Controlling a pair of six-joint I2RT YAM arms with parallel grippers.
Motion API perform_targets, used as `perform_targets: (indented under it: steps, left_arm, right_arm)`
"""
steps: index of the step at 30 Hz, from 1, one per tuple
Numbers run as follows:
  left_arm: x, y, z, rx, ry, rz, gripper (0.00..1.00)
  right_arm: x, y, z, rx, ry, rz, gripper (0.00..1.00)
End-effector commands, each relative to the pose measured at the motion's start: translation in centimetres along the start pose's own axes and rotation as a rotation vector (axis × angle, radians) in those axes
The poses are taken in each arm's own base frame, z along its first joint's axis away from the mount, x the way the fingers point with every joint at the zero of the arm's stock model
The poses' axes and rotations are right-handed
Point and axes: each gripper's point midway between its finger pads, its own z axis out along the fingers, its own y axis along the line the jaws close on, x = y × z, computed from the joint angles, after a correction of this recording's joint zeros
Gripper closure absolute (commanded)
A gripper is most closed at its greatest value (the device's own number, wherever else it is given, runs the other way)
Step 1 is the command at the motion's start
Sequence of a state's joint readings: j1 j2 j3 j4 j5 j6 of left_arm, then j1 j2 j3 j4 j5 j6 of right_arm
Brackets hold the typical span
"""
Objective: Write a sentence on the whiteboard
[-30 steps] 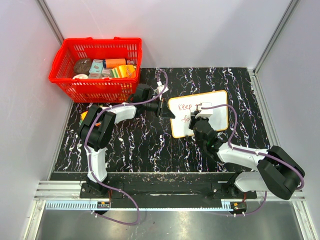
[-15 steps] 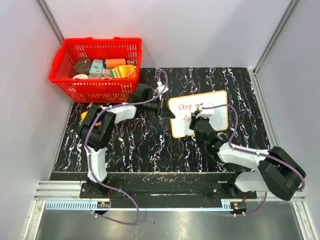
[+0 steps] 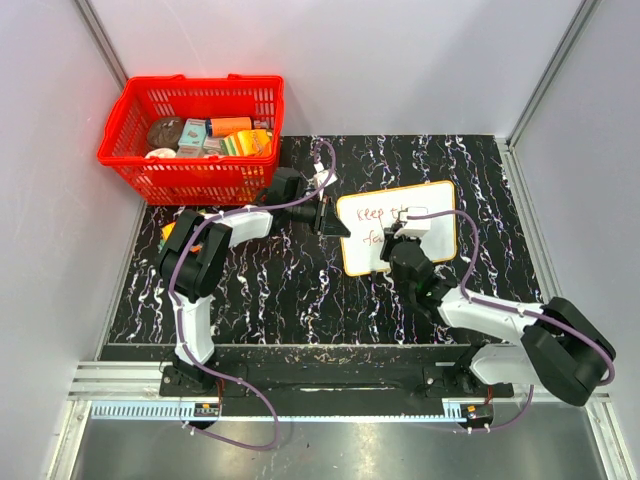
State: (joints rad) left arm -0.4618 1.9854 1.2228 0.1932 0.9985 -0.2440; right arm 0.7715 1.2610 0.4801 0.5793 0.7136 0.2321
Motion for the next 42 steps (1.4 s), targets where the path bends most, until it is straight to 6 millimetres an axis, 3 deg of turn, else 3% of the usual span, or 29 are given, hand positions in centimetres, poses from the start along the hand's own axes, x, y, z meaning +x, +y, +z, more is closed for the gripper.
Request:
perform_targets:
  steps: [1,4,8,18,42]
  left_arm:
    - [5.4,3.1,1.0,-0.098,0.116,-0.003,1.00]
    - [5.4,3.1,1.1,-0.098,0.118,-0.004,1.00]
    - [5.3,3.2,1.0,-0.100,0.116,-0.004,1.00]
    - [5.4,3.1,1.0,-0.099,0.117,-0.004,1.00]
    - [5.4,3.1,1.0,-0.098,0.118,-0.004,1.00]
  right_arm:
    - [-2.7,-0.4,-0.9,-0.010,-0.059,0.061,1.00]
    - [-4.3,-0.4,-1.5,-0.020,-0.095,0.097,1.00]
    - [-5.0,-0.7,-1.3,0.002,-0.109,0.074,1.00]
    - [-4.5,-0.1,0.4,0.009,-0.099,0.046,1.00]
    - [-4.5,0.1,1.5,0.013,-0.124,0.054,1.00]
